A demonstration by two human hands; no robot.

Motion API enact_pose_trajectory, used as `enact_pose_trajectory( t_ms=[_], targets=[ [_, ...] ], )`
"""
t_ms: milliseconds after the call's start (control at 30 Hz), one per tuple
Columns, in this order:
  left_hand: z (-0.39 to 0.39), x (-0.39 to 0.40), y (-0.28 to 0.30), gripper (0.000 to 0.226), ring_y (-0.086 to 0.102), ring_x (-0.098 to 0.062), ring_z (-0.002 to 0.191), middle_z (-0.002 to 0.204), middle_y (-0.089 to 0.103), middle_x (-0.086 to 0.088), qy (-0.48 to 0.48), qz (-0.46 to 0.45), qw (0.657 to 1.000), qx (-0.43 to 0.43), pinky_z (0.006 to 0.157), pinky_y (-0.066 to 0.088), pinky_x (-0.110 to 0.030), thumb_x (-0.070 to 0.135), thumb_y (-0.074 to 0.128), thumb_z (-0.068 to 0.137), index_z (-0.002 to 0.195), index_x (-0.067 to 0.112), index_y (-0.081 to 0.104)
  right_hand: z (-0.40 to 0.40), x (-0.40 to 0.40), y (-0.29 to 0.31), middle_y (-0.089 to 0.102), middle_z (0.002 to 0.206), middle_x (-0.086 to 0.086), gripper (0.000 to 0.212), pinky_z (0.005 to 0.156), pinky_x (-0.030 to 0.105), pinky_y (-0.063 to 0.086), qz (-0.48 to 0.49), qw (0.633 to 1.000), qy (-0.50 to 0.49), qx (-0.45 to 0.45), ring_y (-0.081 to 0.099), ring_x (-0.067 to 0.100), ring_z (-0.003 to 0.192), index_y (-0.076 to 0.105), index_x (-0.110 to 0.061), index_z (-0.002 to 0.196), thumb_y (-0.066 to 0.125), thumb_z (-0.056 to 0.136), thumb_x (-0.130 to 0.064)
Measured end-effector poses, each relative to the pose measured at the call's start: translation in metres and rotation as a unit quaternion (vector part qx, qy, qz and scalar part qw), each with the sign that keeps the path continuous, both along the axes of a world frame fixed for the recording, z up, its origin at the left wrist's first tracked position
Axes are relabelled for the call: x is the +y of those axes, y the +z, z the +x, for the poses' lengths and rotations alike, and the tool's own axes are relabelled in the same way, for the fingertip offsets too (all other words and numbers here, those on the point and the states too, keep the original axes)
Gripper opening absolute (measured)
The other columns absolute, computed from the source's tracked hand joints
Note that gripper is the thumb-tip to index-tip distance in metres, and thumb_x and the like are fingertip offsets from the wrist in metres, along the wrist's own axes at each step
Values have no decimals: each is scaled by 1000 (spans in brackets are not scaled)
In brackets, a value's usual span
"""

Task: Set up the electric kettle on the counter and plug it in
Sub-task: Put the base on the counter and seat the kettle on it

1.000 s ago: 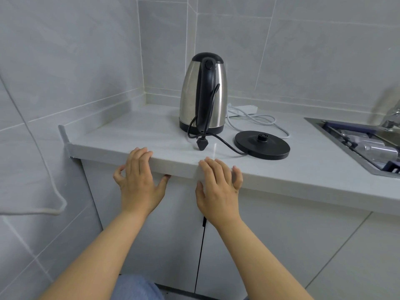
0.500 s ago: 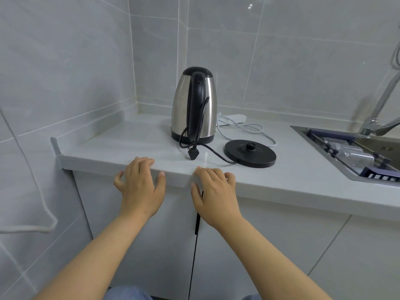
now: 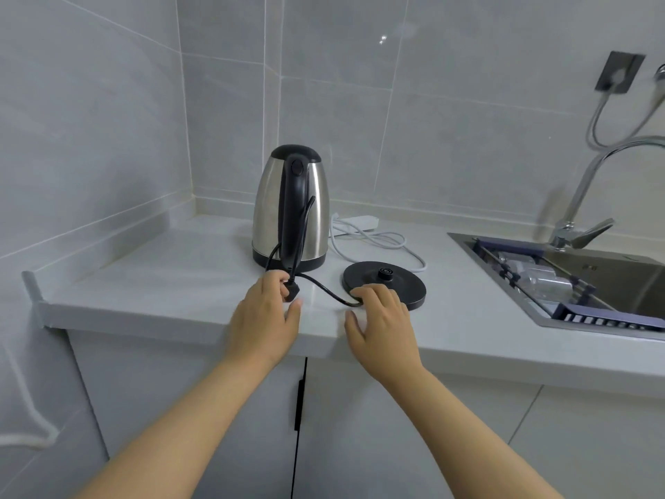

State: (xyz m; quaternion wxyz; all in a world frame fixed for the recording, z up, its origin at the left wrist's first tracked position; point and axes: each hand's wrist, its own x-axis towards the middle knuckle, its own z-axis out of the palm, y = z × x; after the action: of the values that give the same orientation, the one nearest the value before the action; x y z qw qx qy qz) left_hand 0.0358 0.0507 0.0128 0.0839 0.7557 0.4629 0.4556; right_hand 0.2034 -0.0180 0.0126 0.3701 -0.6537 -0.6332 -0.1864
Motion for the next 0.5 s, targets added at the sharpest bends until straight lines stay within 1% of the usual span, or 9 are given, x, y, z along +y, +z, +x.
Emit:
enact_pose_trajectory(
  t_ms=[67, 133, 200, 267, 333, 367, 433, 500],
  targets=[
    [7, 7, 4, 50, 53, -22, 106, 114, 49, 1, 1, -8, 1000, -19, 84, 49, -41, 27, 66, 85, 127, 14, 42, 10, 5, 4, 61, 112, 7, 32, 80, 39, 47, -13, 1000, -20, 10, 57, 31, 97, 63, -9, 110, 60, 82, -25],
    [12, 14, 6, 63, 49, -22, 113, 122, 44, -3, 4, -17, 999, -29, 90, 48, -41, 29, 70, 82, 133, 13, 37, 19, 10, 8, 57, 121, 7, 38, 88, 40, 42, -37, 998, -42, 23, 52, 32, 109, 60, -10, 118, 61, 86, -30],
    [15, 20, 6, 76, 42, -22, 121, 131, 38, -6, 7, -21, 999, -36, 98, 44, -37, 31, 74, 79, 139, 12, 30, 28, 14, 11, 46, 137, 7, 48, 100, 40, 34, -79, 994, -67, 39, 39, 30, 127, 52, -14, 131, 59, 90, -39],
    [18, 28, 7, 88, 34, -24, 128, 139, 31, -9, 7, -13, 1000, -24, 105, 36, -36, 34, 77, 76, 142, 10, 25, 37, 18, 14, 31, 150, 6, 61, 110, 40, 24, -126, 986, -90, 59, 23, 26, 139, 38, -19, 142, 54, 91, -49],
    [21, 37, 8, 98, 24, -27, 137, 147, 22, -11, 9, -23, 1000, -13, 111, 29, -38, 38, 78, 74, 145, 10, 17, 42, 23, 17, 20, 156, 6, 71, 115, 42, 18, -170, 976, -98, 95, 12, 26, 144, 28, -24, 148, 50, 89, -57],
    [23, 42, 10, 104, 17, -29, 141, 152, 15, -13, 10, -41, 999, -13, 114, 25, -40, 40, 78, 72, 147, 11, 11, 43, 26, 18, 17, 157, 6, 74, 117, 43, 15, -182, 972, -99, 112, 9, 26, 145, 26, -26, 149, 49, 88, -60],
    [25, 49, 12, 115, 3, -29, 146, 157, -1, -13, 12, -89, 996, -15, 117, 16, -41, 45, 78, 71, 149, 19, -2, 44, 31, 21, 14, 158, 6, 76, 118, 43, 11, -192, 967, -102, 133, 5, 26, 147, 24, -28, 149, 48, 87, -64],
    [26, 55, 14, 122, -5, -26, 147, 158, -11, -10, 9, -125, 992, -13, 119, 10, -41, 53, 76, 70, 149, 25, -12, 46, 36, 23, 13, 158, 5, 77, 118, 43, 8, -197, 964, -106, 144, 4, 25, 147, 23, -28, 149, 47, 87, -65]
  ],
)
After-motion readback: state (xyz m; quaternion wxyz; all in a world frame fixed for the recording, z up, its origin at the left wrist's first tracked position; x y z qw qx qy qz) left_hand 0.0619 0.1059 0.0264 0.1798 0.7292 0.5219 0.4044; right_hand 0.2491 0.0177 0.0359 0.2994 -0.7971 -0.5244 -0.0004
